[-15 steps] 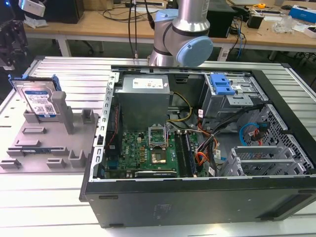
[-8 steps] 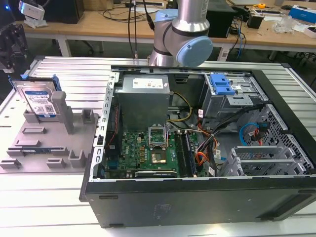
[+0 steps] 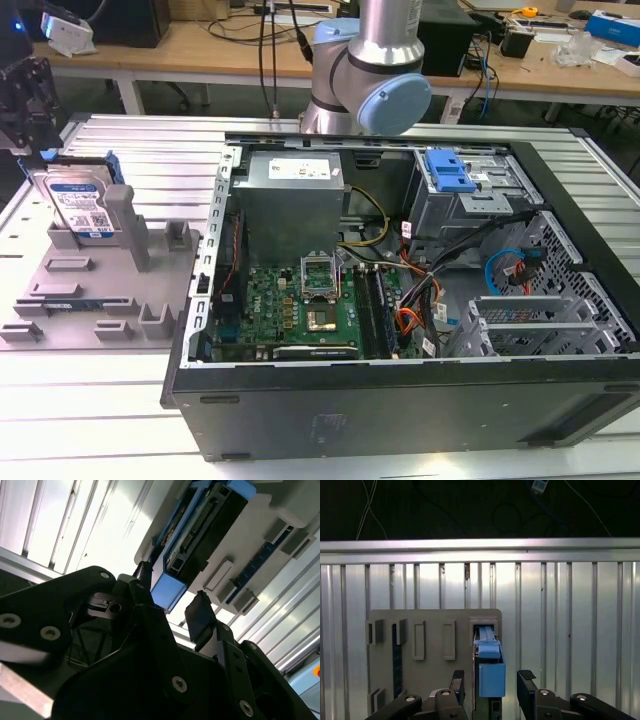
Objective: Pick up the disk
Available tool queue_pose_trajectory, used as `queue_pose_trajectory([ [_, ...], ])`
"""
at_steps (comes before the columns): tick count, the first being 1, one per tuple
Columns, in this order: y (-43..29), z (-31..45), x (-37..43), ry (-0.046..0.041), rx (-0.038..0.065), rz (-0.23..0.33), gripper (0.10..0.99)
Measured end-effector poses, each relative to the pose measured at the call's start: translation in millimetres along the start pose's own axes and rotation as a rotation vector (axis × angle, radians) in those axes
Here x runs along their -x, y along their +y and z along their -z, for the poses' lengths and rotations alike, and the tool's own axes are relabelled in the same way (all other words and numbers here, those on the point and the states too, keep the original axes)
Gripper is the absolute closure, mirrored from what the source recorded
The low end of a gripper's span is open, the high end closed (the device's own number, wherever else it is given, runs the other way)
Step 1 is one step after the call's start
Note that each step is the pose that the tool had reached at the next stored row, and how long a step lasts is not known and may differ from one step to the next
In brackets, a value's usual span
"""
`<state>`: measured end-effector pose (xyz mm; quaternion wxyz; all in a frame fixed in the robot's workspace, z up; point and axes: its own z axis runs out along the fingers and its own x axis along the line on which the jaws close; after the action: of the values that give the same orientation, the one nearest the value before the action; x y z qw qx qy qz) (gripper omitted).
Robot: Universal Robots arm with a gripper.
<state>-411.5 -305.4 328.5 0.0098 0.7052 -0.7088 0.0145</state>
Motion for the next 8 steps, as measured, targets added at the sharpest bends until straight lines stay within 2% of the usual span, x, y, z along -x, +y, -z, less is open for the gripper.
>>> queue_pose_trajectory([
  [8,0.2,-11.6,0.4,0.0018,0.000,0.000,0.545],
])
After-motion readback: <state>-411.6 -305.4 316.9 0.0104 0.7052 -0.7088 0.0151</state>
